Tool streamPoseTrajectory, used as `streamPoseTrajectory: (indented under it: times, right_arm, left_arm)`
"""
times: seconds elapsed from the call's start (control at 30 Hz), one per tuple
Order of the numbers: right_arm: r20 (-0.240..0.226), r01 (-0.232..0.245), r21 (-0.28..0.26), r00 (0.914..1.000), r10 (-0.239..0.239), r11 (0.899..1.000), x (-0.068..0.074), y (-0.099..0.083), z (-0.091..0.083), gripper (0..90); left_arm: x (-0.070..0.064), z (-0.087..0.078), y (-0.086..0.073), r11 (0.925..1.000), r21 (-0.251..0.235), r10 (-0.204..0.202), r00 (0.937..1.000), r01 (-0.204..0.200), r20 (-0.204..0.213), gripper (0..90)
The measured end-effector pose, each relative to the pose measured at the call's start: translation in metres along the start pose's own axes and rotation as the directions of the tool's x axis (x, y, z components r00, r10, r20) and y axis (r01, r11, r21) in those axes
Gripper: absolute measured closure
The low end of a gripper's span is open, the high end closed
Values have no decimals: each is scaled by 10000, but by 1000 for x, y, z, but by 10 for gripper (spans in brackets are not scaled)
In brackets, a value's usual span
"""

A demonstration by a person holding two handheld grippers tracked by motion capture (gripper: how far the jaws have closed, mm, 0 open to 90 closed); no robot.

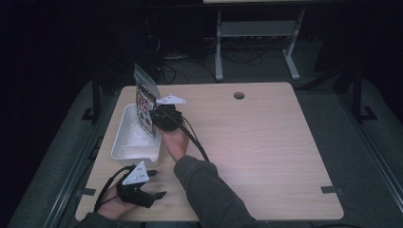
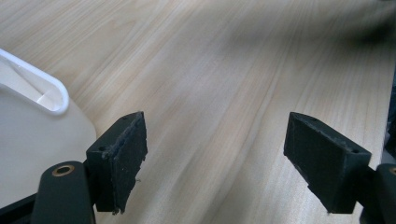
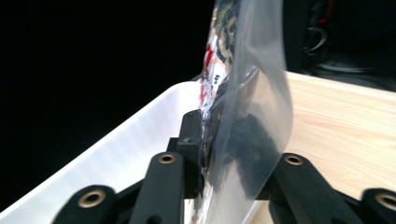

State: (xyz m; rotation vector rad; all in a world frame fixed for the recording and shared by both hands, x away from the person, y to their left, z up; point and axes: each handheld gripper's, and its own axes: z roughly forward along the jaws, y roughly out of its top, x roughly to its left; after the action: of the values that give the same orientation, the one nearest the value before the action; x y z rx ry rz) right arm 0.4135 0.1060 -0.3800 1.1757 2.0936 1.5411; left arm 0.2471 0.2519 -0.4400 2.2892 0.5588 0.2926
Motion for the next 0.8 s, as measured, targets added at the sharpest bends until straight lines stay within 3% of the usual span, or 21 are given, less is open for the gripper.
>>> streamPoseTrajectory:
  times: [0.03,0.13,0.3,0.37,0.67,0.8]
  right_arm:
    - [-315,-99,65,9995,101,9999,-3,0,0,665]
    - [-641,-274,361,9975,296,9990,-9,0,0,574]
    - [-994,-347,327,9943,378,9989,-13,-1,-4,470]
    - [-1372,-577,372,9886,623,9976,-15,-1,-7,429]
    - [-1848,-486,494,9811,569,9976,-27,3,-29,379]
    - [-2444,-525,673,9673,675,9964,-33,2,-40,365]
  left_arm:
    - [0,0,0,10000,0,-7,10000,7,3,208]
    - [0,1,0,10000,-8,-40,10000,40,1,208]
    - [0,0,0,10000,-6,-26,10000,26,-1,207]
    - [0,1,0,10000,-8,-40,10000,40,3,206]
    - [0,1,0,10000,65,-5,10000,5,-16,204]
    - [0,2,0,10000,56,-64,10000,64,-35,204]
